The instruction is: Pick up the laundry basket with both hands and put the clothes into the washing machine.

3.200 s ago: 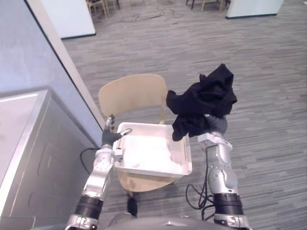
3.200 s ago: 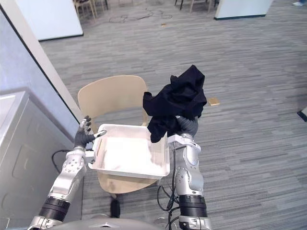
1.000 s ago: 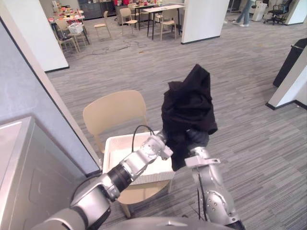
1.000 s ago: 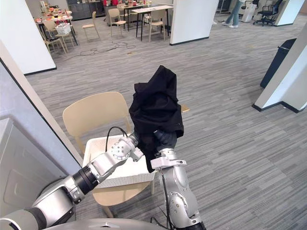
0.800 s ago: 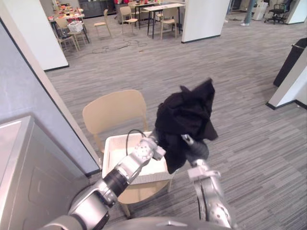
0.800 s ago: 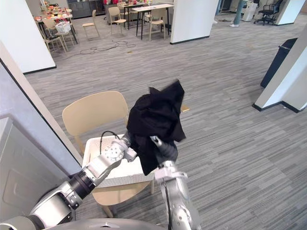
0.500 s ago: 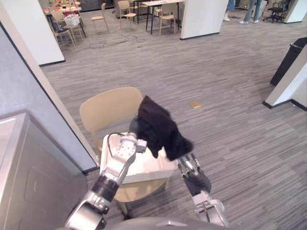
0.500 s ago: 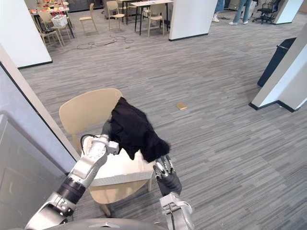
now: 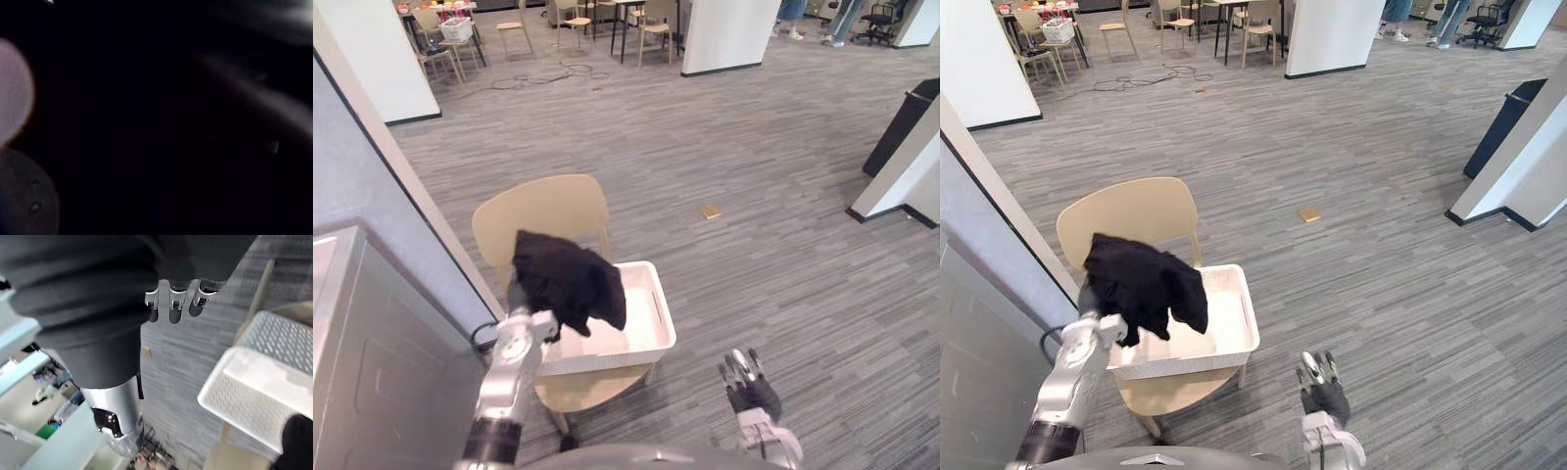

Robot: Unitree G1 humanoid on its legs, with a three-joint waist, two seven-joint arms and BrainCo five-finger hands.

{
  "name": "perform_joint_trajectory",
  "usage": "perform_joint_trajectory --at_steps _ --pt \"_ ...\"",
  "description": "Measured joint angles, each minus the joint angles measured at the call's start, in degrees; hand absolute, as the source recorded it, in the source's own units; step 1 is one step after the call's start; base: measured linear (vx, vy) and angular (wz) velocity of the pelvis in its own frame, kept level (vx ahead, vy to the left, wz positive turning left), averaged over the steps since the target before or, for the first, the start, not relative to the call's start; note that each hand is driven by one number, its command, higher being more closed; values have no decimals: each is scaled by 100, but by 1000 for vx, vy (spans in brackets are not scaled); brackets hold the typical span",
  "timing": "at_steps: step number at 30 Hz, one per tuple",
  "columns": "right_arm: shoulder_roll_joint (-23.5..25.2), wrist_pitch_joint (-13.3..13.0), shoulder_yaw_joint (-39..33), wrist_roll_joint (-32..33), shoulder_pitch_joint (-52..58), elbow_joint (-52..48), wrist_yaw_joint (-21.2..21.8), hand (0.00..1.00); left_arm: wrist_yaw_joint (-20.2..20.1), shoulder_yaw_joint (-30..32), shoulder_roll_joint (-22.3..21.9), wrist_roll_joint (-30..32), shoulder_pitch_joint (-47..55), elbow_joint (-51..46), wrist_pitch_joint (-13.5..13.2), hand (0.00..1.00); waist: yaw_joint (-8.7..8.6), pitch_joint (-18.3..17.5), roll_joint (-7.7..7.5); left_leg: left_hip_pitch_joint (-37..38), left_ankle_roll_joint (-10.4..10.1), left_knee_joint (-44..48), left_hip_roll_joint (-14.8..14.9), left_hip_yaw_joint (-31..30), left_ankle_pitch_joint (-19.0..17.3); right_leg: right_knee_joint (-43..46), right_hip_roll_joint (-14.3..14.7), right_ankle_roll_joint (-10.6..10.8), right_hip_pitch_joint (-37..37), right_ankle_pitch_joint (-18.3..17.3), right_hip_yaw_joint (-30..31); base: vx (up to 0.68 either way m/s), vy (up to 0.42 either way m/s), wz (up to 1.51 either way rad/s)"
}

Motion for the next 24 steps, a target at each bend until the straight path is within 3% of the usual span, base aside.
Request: perform_joint_trajectory --at_steps 4,7,11,17,24 --pt "28 55 -484 -583 -56 680 -121 0 -143 381 -131 -120 823 -188 -8 100 151 4 11 92 -1 -1 0 -3 -41 3 -4 0 110 -38 -29 21 2 3" --pt "84 64 -804 -1477 -117 1289 -165 0 -315 555 -286 -120 1354 -187 -10 100 285 13 10 145 36 -1 -8 -22 -76 5 -18 16 249 -79 -118 1 9 15" --pt "174 47 -1243 -1533 -427 2597 -169 0 -540 717 -505 -161 1623 223 -53 100 471 37 -19 177 38 -1 -9 -34 -78 12 -60 20 375 -118 -330 -21 20 24" --pt "302 64 -1897 -1750 -812 4447 -233 0 -639 775 -703 -587 1648 1646 -48 100 566 48 -41 286 55 -2 -93 -51 -88 192 -158 96 508 -290 -511 11 20 17" --pt "318 66 -1984 -1971 -917 4744 -394 0 -715 857 -716 -691 1604 2168 -44 100 600 113 -150 375 116 -3 -193 -59 -131 189 -251 156 629 -330 -538 38 28 5"
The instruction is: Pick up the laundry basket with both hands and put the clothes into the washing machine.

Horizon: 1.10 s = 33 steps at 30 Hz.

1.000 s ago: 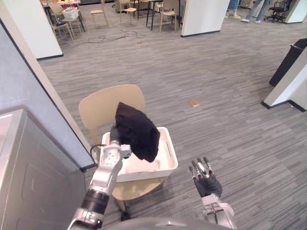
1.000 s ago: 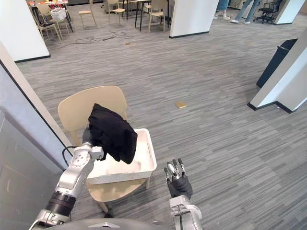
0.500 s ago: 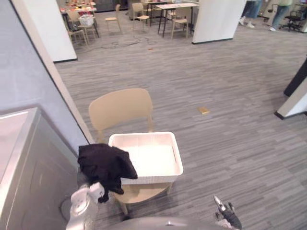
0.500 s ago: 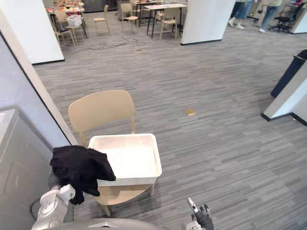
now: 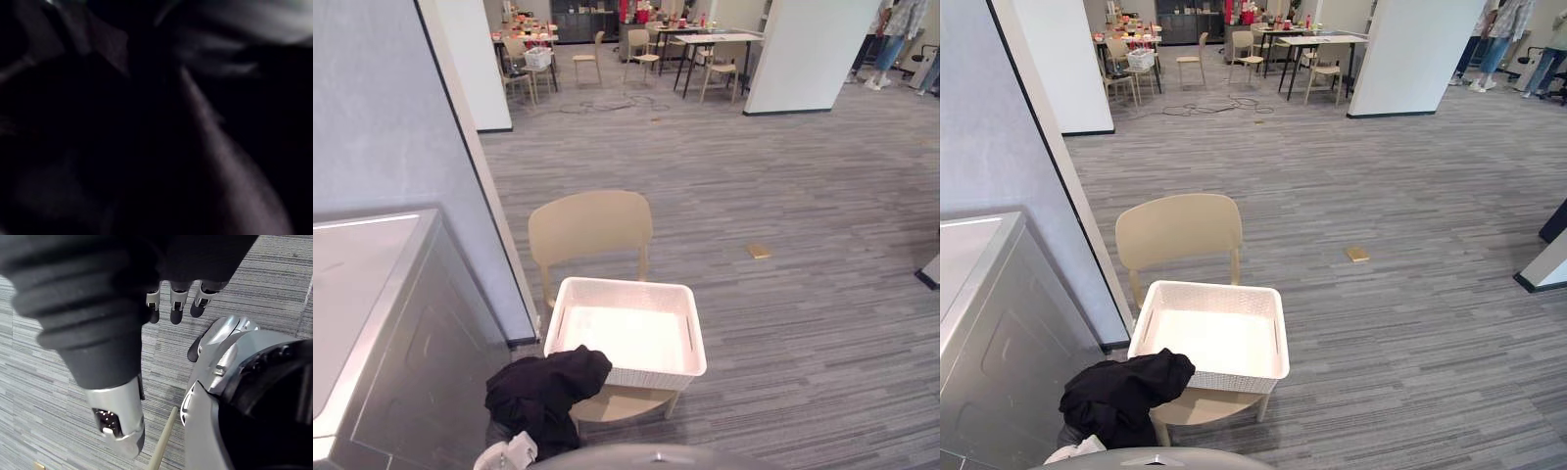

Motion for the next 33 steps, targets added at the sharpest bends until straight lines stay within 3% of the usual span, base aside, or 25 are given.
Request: perform_joint_trajectory --at_steps 3,10,12,15,16,17,18,19,20,22,24,25,26,27,28,29,30,33 --pt "-23 -6 109 -3 -86 -1 -3 0 -44 -39 13 -1 -48 24 2 100 15 98 -50 -1 15 0 -17 14 -12 31 -25 5 -13 -11 0 21 13 0" --pt "-166 -77 482 -224 -628 -1 13 0 -63 -103 82 -122 -420 60 0 100 112 791 -16 -323 -36 46 56 140 49 752 -81 -100 -579 -261 -17 -7 -18 9" --pt "-286 -79 593 -242 -861 -8 11 0 -78 -101 101 -176 -600 45 -2 100 100 998 -89 -686 -37 368 24 -60 164 1280 -211 -130 -958 -476 -172 -8 -48 51" --pt "-384 -77 649 -449 -1195 -24 -28 0 -122 -156 110 -212 -774 -69 -1 100 93 1162 -35 -1256 -1 673 -117 -504 281 2132 -490 -166 -1519 -847 -514 -22 -87 78" --pt "-456 -97 732 -471 -1264 -68 -24 0 -125 -207 111 -212 -800 -123 -2 100 107 1190 31 -1243 -16 546 -82 -472 2 2144 -500 -193 -1428 -870 -680 -28 -65 61" --pt "-465 -121 737 -459 -1335 -53 -34 0 -122 -200 125 -217 -858 -124 -1 100 116 1190 -24 -1228 41 607 -73 -204 -411 1984 -637 -266 -1359 -793 -796 -15 -35 75" --pt "-463 -171 740 -446 -1357 -67 -45 0 -129 -244 169 -221 -928 -172 2 100 115 1222 -144 -1411 442 1391 -5 272 -623 1951 -887 -291 -1296 -743 -999 -5 -20 79" --pt "-512 -215 734 -443 -1343 -80 -66 0 -140 -345 164 -223 -888 -261 7 100 82 1195 -112 -1437 534 2354 240 579 -818 1947 -1004 -296 -1181 -726 -1195 -4 -15 71" --pt "-529 -224 731 -440 -1307 -83 -104 0 -147 -380 161 -223 -871 -277 7 100 37 1163 -68 -1389 478 2771 439 692 -984 1943 -1025 -294 -1095 -724 -1303 -11 -29 64" --pt "-524 -247 684 -432 -1155 -85 -144 0 -151 -433 157 -223 -894 -274 8 100 -61 1070 71 -985 283 3480 1110 996 -1363 1929 -1059 -290 -828 -712 -1605 2 75 62" --pt "-450 -239 399 -433 -937 -64 -161 0 -158 -514 158 -223 -943 -274 9 100 -156 842 197 -599 201 3524 1923 1305 -1273 2038 -1195 -216 -809 -645 -1896 17 247 80" --pt "-425 -226 240 -439 -907 -42 -169 0 -162 -543 156 -222 -983 -274 11 100 -184 796 210 -514 128 3329 2012 1346 -1150 2081 -1266 -174 -815 -610 -1987 5 338 94" --pt "-376 -169 -188 -445 -962 126 -226 0 -157 -513 99 -222 -1098 -229 10 100 -208 695 183 -365 -124 2831 1677 1331 -1142 2121 -1467 -159 -861 -354 -2097 -2 287 74" --pt "-347 -142 -282 -444 -970 243 -227 0 -148 -496 98 -222 -1109 -200 4 100 -235 642 113 -374 -182 2645 1537 1282 -1093 2116 -1534 -270 -923 -207 -2116 -29 339 65" --pt "-296 -109 -344 -450 -985 416 -218 0 -148 -420 107 -221 -1127 -158 -25 100 -222 620 189 -368 -207 2417 1464 1216 -1093 1944 -1427 -207 -1023 -240 -2013 -60 222 43" --pt "-181 -38 -404 -447 -1008 582 -219 0 -140 -303 224 -219 -1122 -16 -59 100 -266 551 84 -365 -324 2180 1372 1034 -1065 1460 -1058 -264 -960 -138 -1822 -58 153 50" --pt "-196 3 -437 -461 -1010 702 -227 0 -136 -317 347 -218 -1110 212 -54 100 -284 504 20 -305 -489 1994 1267 895 -1119 1261 -1030 -134 -786 30 -1861 -16 94 50" --pt "-196 0 -673 -543 -1078 884 -234 0 -136 -348 488 -215 -1093 490 -35 100 -328 502 6 -121 -623 1648 1041 589 -1150 1333 -1201 -125 -569 166 -2039 1 192 55"
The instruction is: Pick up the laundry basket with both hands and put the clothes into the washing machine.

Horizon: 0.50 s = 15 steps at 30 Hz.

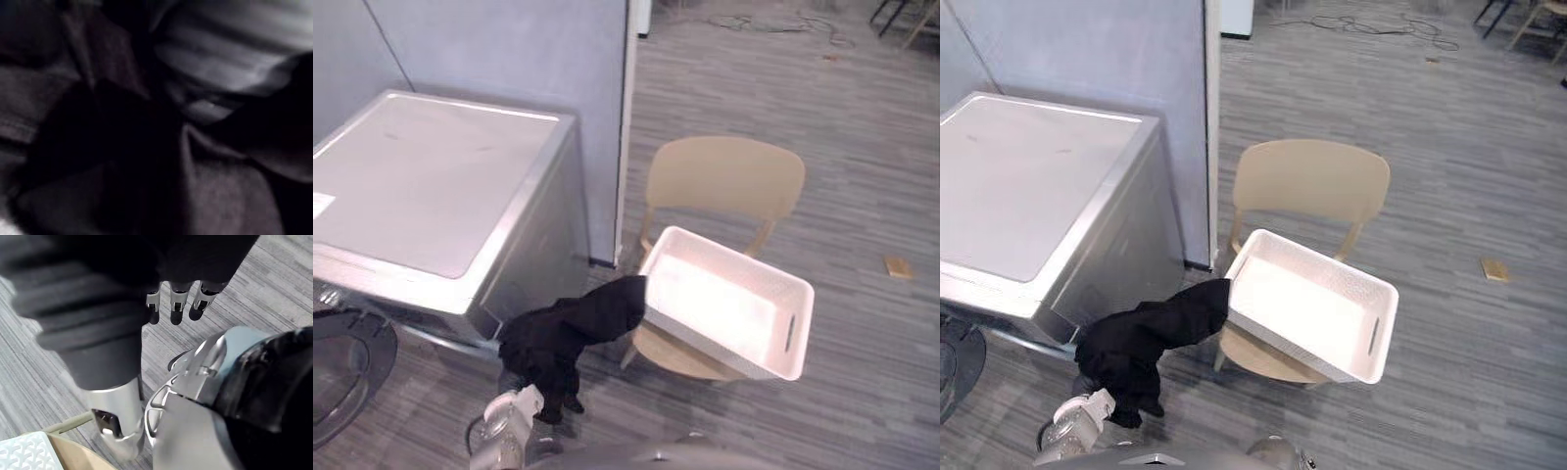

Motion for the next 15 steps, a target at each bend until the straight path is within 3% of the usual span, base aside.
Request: perform_joint_trajectory --at_steps 3,4,6,7,8,9,10,11,12,14,15 --pt "-57 4 11 -64 0 -6 10 0 -7 -25 -28 11 204 15 8 100 46 42 4 173 -21 -175 -188 -187 -18 51 -160 -4 248 262 -58 -37 153 51" --pt "-75 -2 49 -56 -3 -41 6 0 -7 -26 -63 21 249 3 11 100 120 5 85 192 -24 -252 -243 -275 -24 119 -250 -15 282 539 -110 -53 143 44" --pt "-102 -12 168 -9 -33 -87 13 0 -6 -22 -64 100 248 -34 11 100 214 34 42 242 65 -356 -400 -280 -78 377 -451 -49 223 719 -116 -81 203 41" --pt "-128 -39 298 -11 -58 -164 -25 0 -1 -18 -78 182 266 -35 15 100 283 45 35 325 95 -456 -519 -289 -89 534 -596 -149 180 913 -42 -87 189 26" --pt "-135 -38 355 -8 -42 -285 -27 0 1 -9 -135 231 319 -48 19 100 312 68 12 365 130 -481 -545 -307 -88 608 -610 -455 122 1137 92 -75 157 12" --pt "-134 -47 413 -4 -41 -338 -22 0 8 23 -183 234 373 -80 20 100 320 63 49 395 172 -478 -541 -328 -100 672 -587 -607 71 1312 228 -59 137 5" --pt "-124 -80 553 -7 -37 -420 -24 0 23 81 -246 235 457 -134 19 100 324 91 177 410 255 -466 -511 -372 -156 783 -491 -566 -54 1483 622 -104 142 12" --pt "20 -81 611 23 -58 -551 28 0 60 218 -212 236 463 -142 19 100 314 114 68 386 343 -462 -424 -458 -184 1396 -74 -186 -295 898 1296 -99 113 20" --pt "99 -86 630 67 -57 -595 40 0 84 244 -196 244 444 -139 18 100 302 122 8 371 357 -462 -400 -529 -170 1674 172 -148 -375 574 1473 -96 29 38" --pt "164 -119 774 138 11 -587 135 0 92 181 -194 340 388 -94 26 100 234 122 -153 272 353 -456 -423 -816 -166 2143 1035 -46 -533 -323 1866 -60 -30 67" --pt "161 -133 796 166 50 -590 150 0 85 109 -248 354 355 -67 55 100 219 117 -188 172 362 -440 -513 -952 -159 2003 1429 4 -591 -553 1999 -44 -45 73"
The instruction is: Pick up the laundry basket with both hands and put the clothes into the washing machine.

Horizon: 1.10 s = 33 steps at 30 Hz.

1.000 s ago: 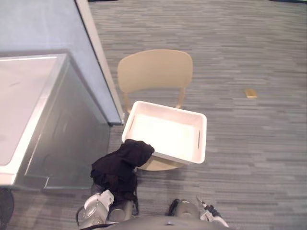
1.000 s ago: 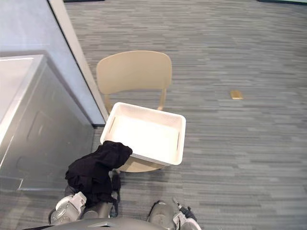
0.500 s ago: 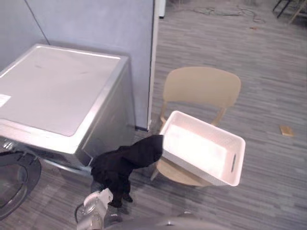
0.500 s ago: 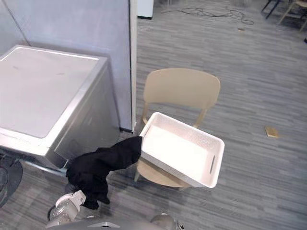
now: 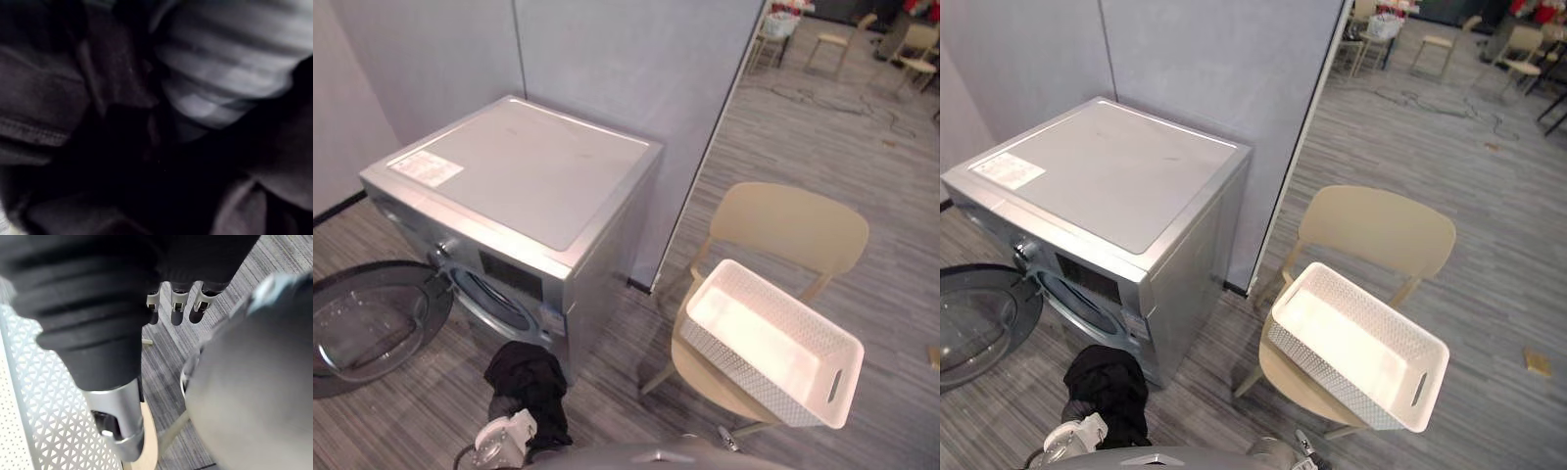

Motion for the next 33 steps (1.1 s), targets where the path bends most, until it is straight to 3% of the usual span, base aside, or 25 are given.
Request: perform_joint_trajectory --at_steps 1,2,5,7,8,10,12,14,16,19,20,22,24,25,26,27,28,29,30,31,32,33 --pt "-6 1 9 7 14 2 6 0 -7 -15 -39 9 -12 4 12 100 -5 -4 -17 -55 7 17 -64 -70 5 -233 149 -20 0 -9 89 -13 -68 81" --pt "-10 -18 24 44 110 -2 67 0 -13 -28 -122 50 -63 97 27 100 -24 -86 -115 -201 44 35 -219 -227 128 -818 245 -213 240 -185 228 16 -66 68" --pt "-57 -25 -2 35 62 19 106 0 -58 -78 -131 94 -125 247 66 100 38 -151 -23 -282 -40 -326 -289 -221 510 -2027 386 -290 616 -269 354 57 -53 29" --pt "-36 -8 -5 -34 -40 8 104 0 -4 -46 -127 94 -164 248 65 100 79 -161 -3 -178 -42 -552 -302 -177 669 -2230 412 -302 713 -260 386 23 -30 -6" --pt "-11 15 -3 -104 -65 7 99 0 22 -71 -122 87 -153 248 64 100 124 -125 -76 -44 -41 -692 -306 -132 724 -2240 415 -319 804 -247 405 -35 -5 -9" --pt "11 24 19 -212 -140 10 100 0 18 -111 -78 87 -141 248 63 100 210 -153 -114 14 -4 -642 -336 -91 712 -2236 381 -330 870 -236 437 -51 17 -5" --pt "-33 10 -6 -263 -254 57 105 0 0 -129 -79 91 -157 178 56 100 214 -121 -129 -610 38 382 -317 -214 299 -2176 365 -331 780 -235 385 -86 46 30" --pt "-99 18 -18 -291 -294 92 110 0 -53 -92 -82 94 -177 141 42 100 148 5 24 -1414 -13 1723 -146 -379 -100 -2159 385 -330 799 -238 92 -155 115 60" --pt "-218 91 -6 -295 -261 108 97 0 -91 94 -78 92 -180 167 52 100 281 153 113 -1795 375 2951 400 169 -708 -2041 283 -360 801 -380 -84 -200 249 29" --pt "-200 122 9 -291 -206 113 93 0 -76 277 -79 90 -184 80 56 100 274 136 -79 -1876 394 3346 748 219 -919 -1928 -216 -160 785 -427 -117 -138 363 29" --pt "-199 127 6 -292 -163 167 93 0 -48 267 -78 89 -190 -56 55 100 251 149 -150 -1951 354 3283 1101 65 -925 -1876 -523 -5 707 -439 -106 -85 479 38" --pt "-189 136 0 -296 -136 292 92 0 11 264 -77 85 -202 -98 55 100 227 137 -209 -2024 134 2959 1400 -357 -802 -1743 -826 242 555 -494 -10 -45 585 38" --pt "-230 193 -77 -501 -43 493 94 0 75 173 -86 85 -186 36 50 100 174 60 -131 -1686 -374 2087 1578 -734 -521 -1747 -1210 788 588 -614 320 31 781 44" --pt "-277 204 -152 -527 -63 603 94 0 87 116 -74 89 -197 65 42 100 135 24 -145 -1662 -1224 2057 1485 -623 -250 -1818 -1362 908 658 -587 444 161 739 47" --pt "-12 262 -314 -490 -77 879 84 0 145 154 274 91 -346 191 16 100 81 -52 -535 -1755 -910 2341 905 -471 -577 -2131 -1764 832 824 -287 782 222 847 37" --pt "-54 275 -335 -461 -156 931 96 0 164 143 411 94 -393 261 12 100 23 -103 -513 -1900 -785 2681 730 -445 -794 -2258 -1795 577 812 485 892 188 674 18" --pt "-60 236 -331 -390 -204 951 90 0 162 135 442 91 -396 258 -1 100 37 -111 -468 -1899 -688 2753 719 -403 -899 -2259 -1795 478 736 881 1032 142 656 -9" --pt "-42 168 -331 -182 -261 938 63 0 162 72 490 89 -390 258 -26 100 25 -120 -423 -1865 -534 2769 642 -299 -993 -2166 -1817 166 577 1560 1217 95 508 -9" --pt "-41 113 -316 4 -286 929 67 0 159 -53 536 91 -380 266 -39 100 -36 -114 -385 -1849 -406 2730 600 -255 -1016 -1862 -1803 75 431 1745 1243 164 512 6" --pt "-42 99 -286 133 -288 911 75 0 148 -146 563 103 -393 317 -43 100 -86 -105 -371 -1759 -280 2604 541 -207 -991 -1337 -1777 -73 219 1645 1199 188 399 1" --pt "-36 92 -208 212 -299 796 82 0 144 -230 573 112 -413 437 -42 100 -74 -100 -363 -1467 -161 2320 445 -7 -942 -599 -1688 -457 -95 1378 1037 223 398 -37" --pt "-47 69 -66 206 -343 670 83 0 146 -280 561 115 -305 462 -38 100 -68 -76 -320 -1097 -86 2010 400 248 -912 -1 -1533 -563 -325 994 809 163 283 -60"
